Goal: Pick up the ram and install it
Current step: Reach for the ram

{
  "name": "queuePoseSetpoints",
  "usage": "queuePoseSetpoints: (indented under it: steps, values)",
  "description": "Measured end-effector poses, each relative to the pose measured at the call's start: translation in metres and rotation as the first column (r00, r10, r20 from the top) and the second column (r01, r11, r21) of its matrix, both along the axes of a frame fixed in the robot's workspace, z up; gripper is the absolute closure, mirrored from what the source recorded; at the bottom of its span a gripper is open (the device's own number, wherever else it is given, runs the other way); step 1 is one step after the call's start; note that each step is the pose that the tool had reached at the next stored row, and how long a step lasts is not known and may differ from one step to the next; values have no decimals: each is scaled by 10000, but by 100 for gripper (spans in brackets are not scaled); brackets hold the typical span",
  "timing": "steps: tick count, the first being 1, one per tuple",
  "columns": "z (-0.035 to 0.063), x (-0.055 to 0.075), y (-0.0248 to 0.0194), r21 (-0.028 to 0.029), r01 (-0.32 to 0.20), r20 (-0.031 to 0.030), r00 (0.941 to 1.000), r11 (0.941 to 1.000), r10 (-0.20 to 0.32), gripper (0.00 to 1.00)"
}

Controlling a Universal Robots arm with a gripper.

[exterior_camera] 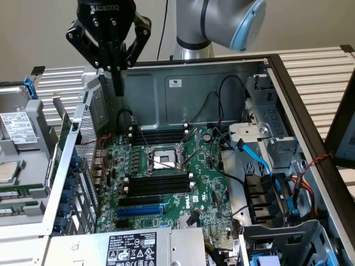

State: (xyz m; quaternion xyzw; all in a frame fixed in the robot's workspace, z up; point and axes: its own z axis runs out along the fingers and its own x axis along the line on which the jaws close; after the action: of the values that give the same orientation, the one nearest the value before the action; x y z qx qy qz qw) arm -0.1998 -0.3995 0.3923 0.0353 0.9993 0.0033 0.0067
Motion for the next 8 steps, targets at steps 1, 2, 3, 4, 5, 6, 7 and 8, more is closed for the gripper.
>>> queuePoseSetpoints:
  steps: [1, 2, 3, 4, 5, 6, 7, 8]
  values:
    - [-1, -45, 0, 0, 1, -2, 10000, 10000, -1, 89]
    - [-2, -90, 0, 1, 0, -5, 10000, 10000, 0, 89]
    - [-3, -136, 0, 1, 0, -9, 10000, 10000, 0, 89]
    - [-4, -184, 0, 0, 1, -18, 10000, 10000, -1, 89]
    - [-5, -229, 0, 0, 1, -28, 10000, 10000, -1, 89]
    - [-7, -275, 0, -1, 0, -39, 10000, 10000, 0, 89]
    - [-9, -320, 0, 0, -1, -48, 10000, 10000, 1, 89]
    - [-13, -365, 0, 1, 0, -56, 10000, 10000, 0, 89]
